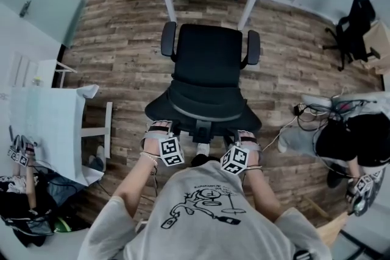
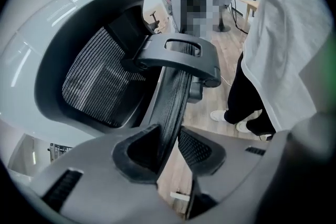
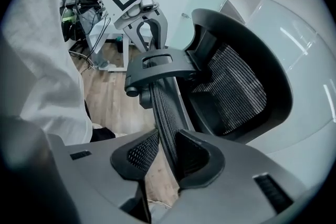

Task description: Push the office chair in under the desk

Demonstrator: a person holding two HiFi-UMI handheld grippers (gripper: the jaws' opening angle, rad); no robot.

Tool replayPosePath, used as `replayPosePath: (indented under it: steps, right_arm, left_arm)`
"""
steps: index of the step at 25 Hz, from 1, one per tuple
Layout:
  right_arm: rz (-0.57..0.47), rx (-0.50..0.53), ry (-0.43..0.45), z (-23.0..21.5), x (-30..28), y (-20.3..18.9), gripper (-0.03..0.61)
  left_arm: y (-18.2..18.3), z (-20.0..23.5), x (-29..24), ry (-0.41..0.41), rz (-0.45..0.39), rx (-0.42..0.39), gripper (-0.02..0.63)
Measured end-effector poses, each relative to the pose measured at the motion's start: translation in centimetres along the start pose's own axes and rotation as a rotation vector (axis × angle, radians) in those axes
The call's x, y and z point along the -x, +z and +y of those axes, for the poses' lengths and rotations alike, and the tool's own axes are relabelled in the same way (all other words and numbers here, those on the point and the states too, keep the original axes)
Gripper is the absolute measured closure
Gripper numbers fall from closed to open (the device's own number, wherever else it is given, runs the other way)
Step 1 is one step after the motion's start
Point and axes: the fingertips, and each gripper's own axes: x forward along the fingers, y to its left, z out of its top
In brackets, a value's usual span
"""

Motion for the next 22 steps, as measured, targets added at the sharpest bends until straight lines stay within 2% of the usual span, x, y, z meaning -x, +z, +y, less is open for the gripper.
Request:
replayPosePath:
  steps: [9,22]
  right_arm:
    - [0.019,0.027,-0.009,-3.8,-0.7,-2.2,0.443]
    - [0.031,0.034,-0.043,-7.6,-2.5,-2.5,0.442]
  left_arm:
    - [2.9,1.7,-1.3,0.005,-0.018,0.028,0.499]
    - [4.1,5.1,-3.2,0.028,-0.006,0.032,0.499]
